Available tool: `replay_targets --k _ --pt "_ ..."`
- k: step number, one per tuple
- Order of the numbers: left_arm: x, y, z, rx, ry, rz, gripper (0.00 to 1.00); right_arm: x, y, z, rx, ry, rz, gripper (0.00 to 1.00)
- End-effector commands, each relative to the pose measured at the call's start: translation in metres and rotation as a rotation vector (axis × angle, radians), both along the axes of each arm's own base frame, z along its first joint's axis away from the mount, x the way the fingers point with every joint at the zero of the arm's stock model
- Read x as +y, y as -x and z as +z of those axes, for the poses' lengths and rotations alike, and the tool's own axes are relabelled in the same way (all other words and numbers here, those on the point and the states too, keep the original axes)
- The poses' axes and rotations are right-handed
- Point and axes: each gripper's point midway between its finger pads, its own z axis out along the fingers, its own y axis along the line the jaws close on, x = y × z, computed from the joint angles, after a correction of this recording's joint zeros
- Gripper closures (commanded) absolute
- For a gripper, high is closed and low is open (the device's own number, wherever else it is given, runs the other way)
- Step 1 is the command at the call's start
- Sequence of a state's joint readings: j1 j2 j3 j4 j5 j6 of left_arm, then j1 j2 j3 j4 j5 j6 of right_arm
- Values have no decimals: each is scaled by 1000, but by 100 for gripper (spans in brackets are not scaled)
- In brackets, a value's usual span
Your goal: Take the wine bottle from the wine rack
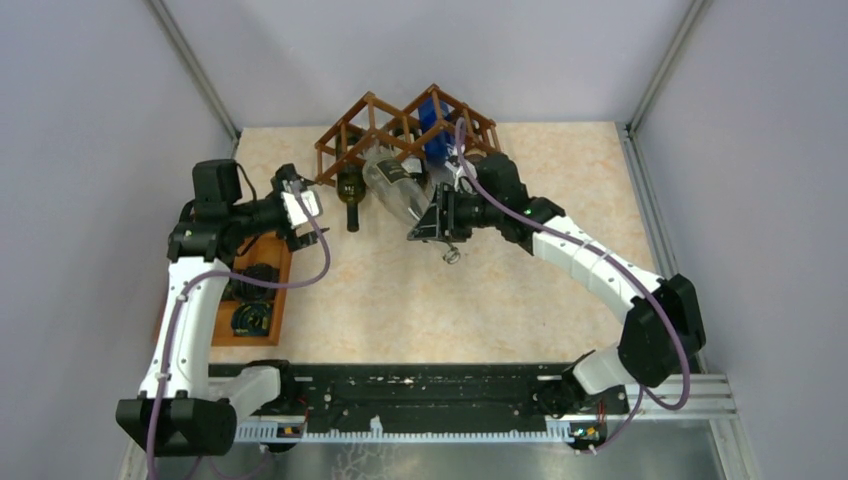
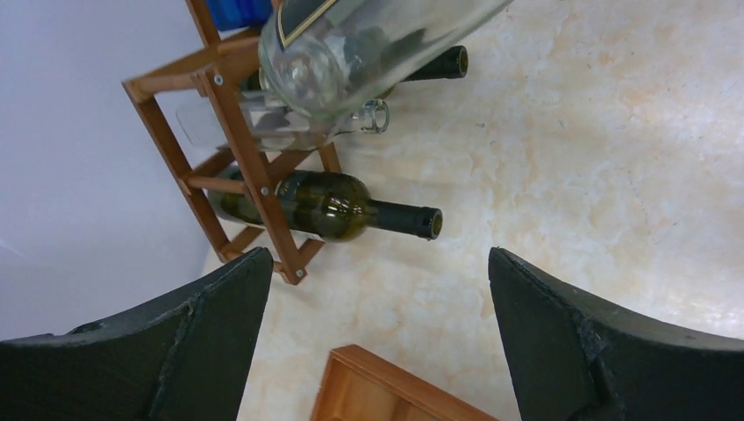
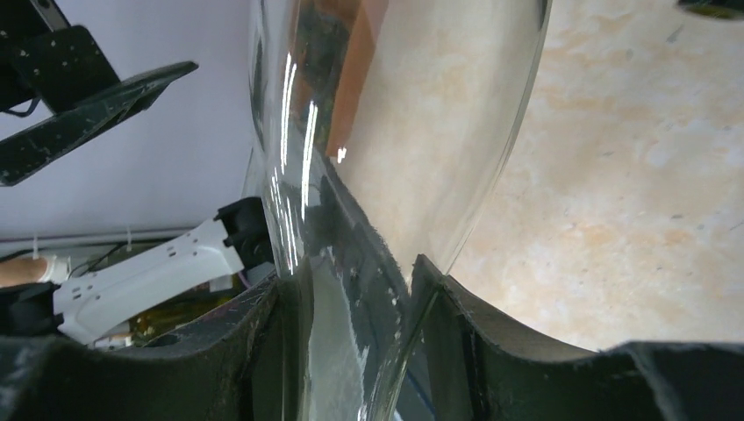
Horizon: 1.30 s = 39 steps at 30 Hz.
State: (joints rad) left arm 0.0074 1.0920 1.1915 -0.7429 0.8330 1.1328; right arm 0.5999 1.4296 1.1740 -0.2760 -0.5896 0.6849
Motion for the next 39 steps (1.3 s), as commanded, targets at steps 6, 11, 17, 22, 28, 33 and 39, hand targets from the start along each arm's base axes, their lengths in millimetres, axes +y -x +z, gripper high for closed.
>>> replay_targets --k 6,11,17,22,28,33,39 --pt "-23 21 -16 -217 -216 -217 1 45 56 96 -270 -267 290 100" --pt "-21 29 -36 -259 -305 -256 1 66 84 91 -254 -268 400 100" --pt "-16 36 -49 -342 -362 -266 1 76 108 87 -242 -272 497 100" --pt "-11 51 -69 -286 -412 -303 1 80 124 84 -237 -275 560 100" --pt "-2 57 -89 -276 -485 -329 1 84 137 85 -238 -297 615 100" --pt "-3 58 -93 -311 -504 -347 1 86 143 81 -226 -301 647 100" --pt "-9 55 -84 -317 -449 -334 44 93 132 68 -197 -248 600 72"
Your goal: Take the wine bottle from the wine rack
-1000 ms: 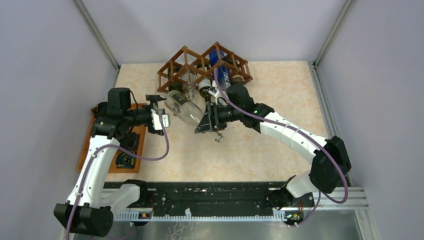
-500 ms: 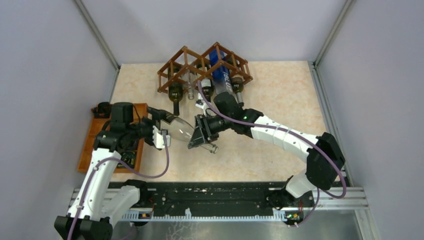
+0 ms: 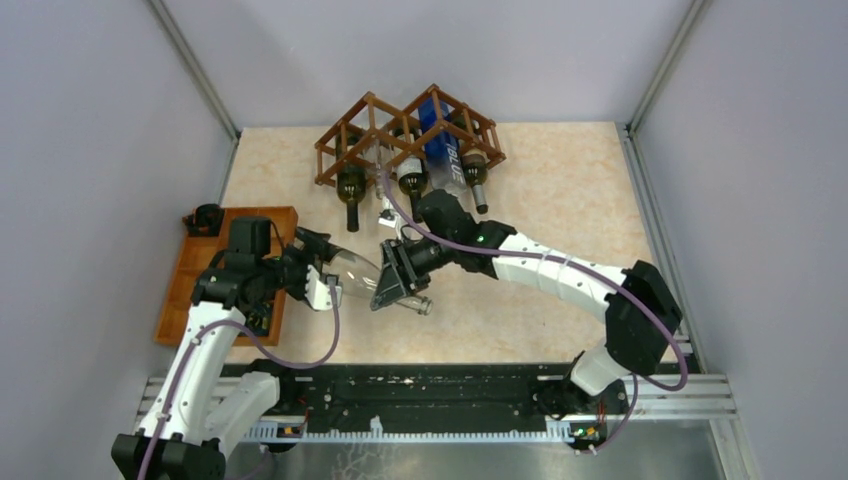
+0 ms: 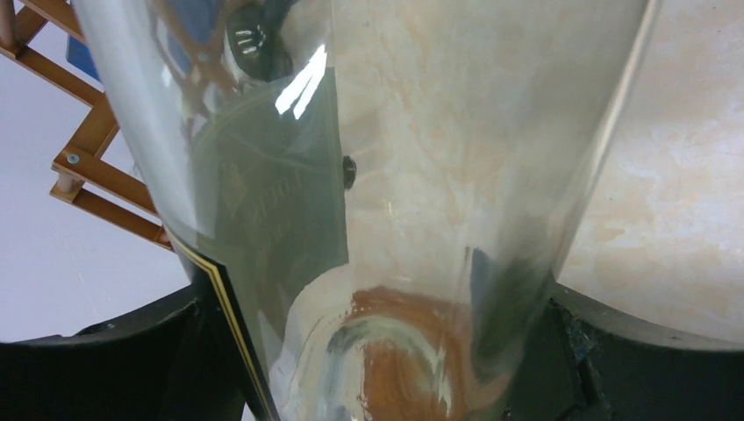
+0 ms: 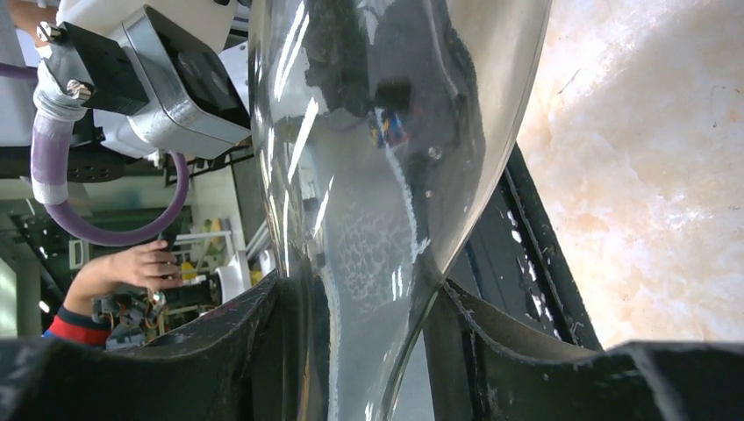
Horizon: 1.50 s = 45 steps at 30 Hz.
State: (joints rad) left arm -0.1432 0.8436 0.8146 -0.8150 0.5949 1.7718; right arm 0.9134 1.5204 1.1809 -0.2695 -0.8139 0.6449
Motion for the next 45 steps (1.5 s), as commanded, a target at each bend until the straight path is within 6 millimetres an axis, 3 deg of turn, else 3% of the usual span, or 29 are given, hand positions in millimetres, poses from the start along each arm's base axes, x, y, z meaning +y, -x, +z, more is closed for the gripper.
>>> replay_targets --k 1,3,5,8,12,17,24,27,35,45 --pt "-11 0 13 -36 49 -45 58 24 -12 81 -239 -269 50 61" --pt "-12 -1 15 -43 72 -26 84 24 -23 74 -264 -216 -8 37" --pt "-12 -3 16 -54 99 -5 100 22 -35 71 -300 -172 -69 20" --pt "-12 -2 15 -52 117 10 100 14 -57 69 -344 -111 -180 2" --pt "-15 -4 24 -4 203 71 100 -10 -91 76 -401 -62 -365 1" --pt "-22 -9 39 94 366 182 100 -49 -118 108 -486 -91 -577 1" --pt "-35 -11 53 277 519 252 100 -79 -116 161 -609 -224 -691 1" --pt "-43 -12 65 327 590 257 100 -83 -115 171 -631 -260 -710 1" --pt "-55 -12 89 443 705 282 100 -70 -117 181 -630 -338 -706 1" --pt "-59 -2 86 519 718 274 100 -15 -128 202 -659 -414 -685 5"
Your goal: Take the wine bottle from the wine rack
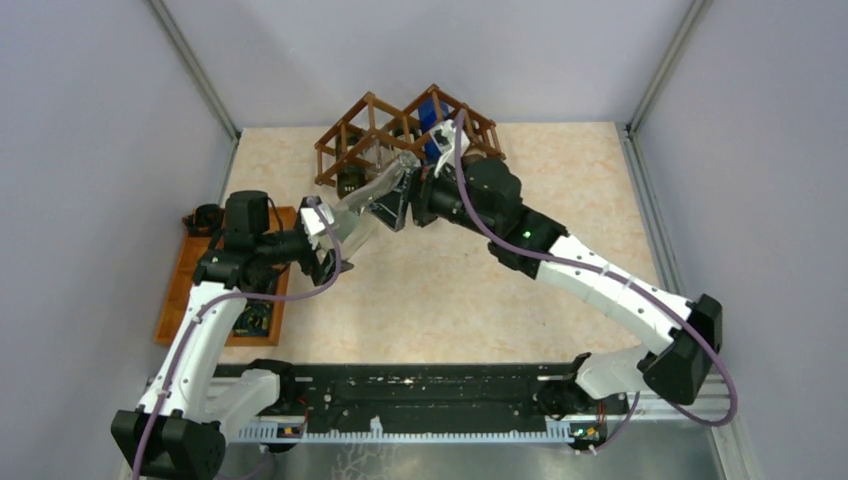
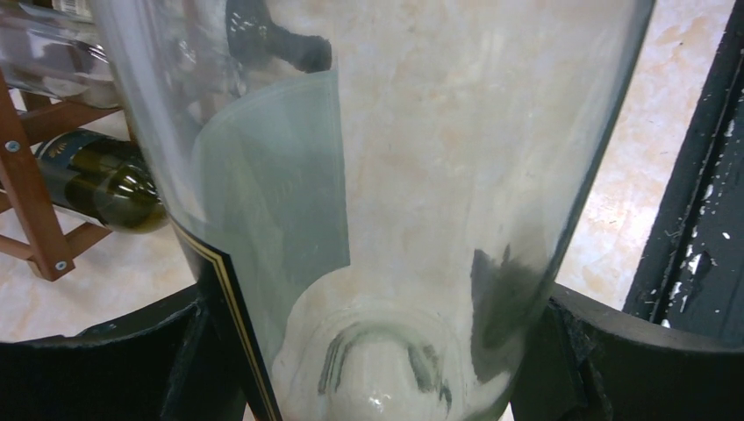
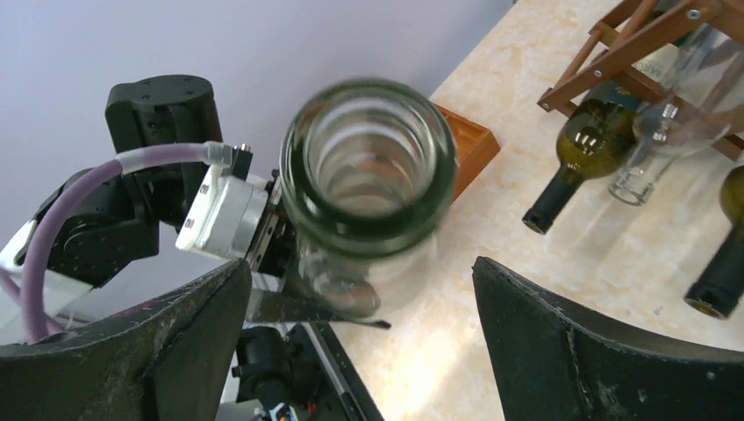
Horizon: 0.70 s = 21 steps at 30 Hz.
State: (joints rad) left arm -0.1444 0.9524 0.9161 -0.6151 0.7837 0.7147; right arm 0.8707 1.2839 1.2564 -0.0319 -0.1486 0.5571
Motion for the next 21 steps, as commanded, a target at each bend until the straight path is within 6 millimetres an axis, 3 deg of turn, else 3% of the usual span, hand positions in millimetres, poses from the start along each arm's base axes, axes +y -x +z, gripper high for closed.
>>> replay_targets --k 1,9,15,16,18,19,21 --pt "-17 2 50 -120 98 -89 100 18 -6 57 -116 -133 -6 6" --pt "-20 9 51 -99 114 -112 100 40 -23 57 -121 -131 -33 30" --pt "-21 9 54 -81 129 -105 100 51 -29 49 -104 -96 -32 78" --pt "-21 8 54 -72 131 -94 85 50 -30 47 -100 -87 -37 87" --pt "-19 5 55 -55 133 -67 31 47 -32 41 -90 -51 -58 100" --pt "-19 4 55 -46 133 -59 7 44 -35 40 -99 -33 -73 100" --pt "-17 1 55 -34 131 -37 1 35 -38 39 -114 16 -103 100"
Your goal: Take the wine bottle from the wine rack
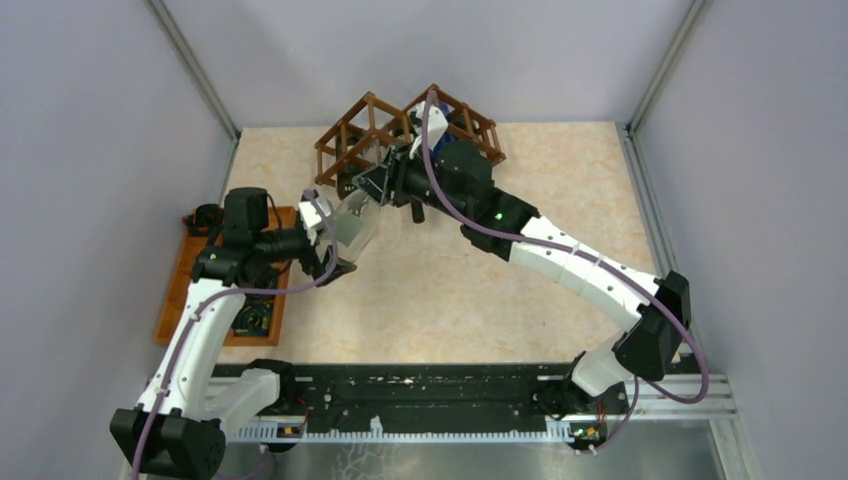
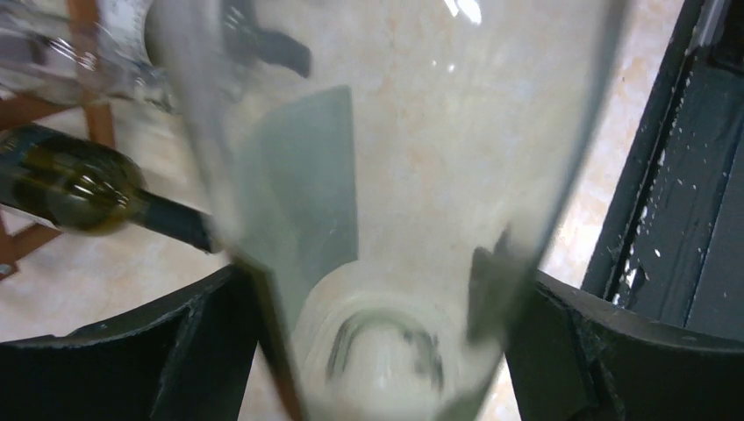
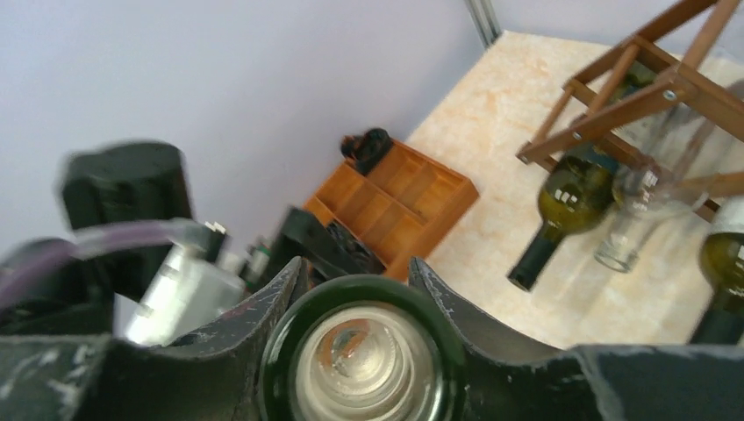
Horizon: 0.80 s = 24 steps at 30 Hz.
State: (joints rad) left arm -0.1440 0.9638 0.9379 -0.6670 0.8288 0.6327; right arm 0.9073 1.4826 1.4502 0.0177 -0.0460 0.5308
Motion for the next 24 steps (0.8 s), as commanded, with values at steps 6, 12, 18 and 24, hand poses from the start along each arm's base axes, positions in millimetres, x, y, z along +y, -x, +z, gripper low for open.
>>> replay_targets --k 6,12,18,24 --pt "-8 -10 52 -66 53 -16 1 -58 -18 39 -106 136 -150 100" --pt "-4 -12 49 -11 34 26 1 -132 -36 25 -91 230 -299 100" --pt "-4 -14 53 16 40 42 1 -200 -55 2 -82 365 -498 100" --pt "-4 -20 57 40 50 71 1 -254 -78 -4 -76 445 -705 100"
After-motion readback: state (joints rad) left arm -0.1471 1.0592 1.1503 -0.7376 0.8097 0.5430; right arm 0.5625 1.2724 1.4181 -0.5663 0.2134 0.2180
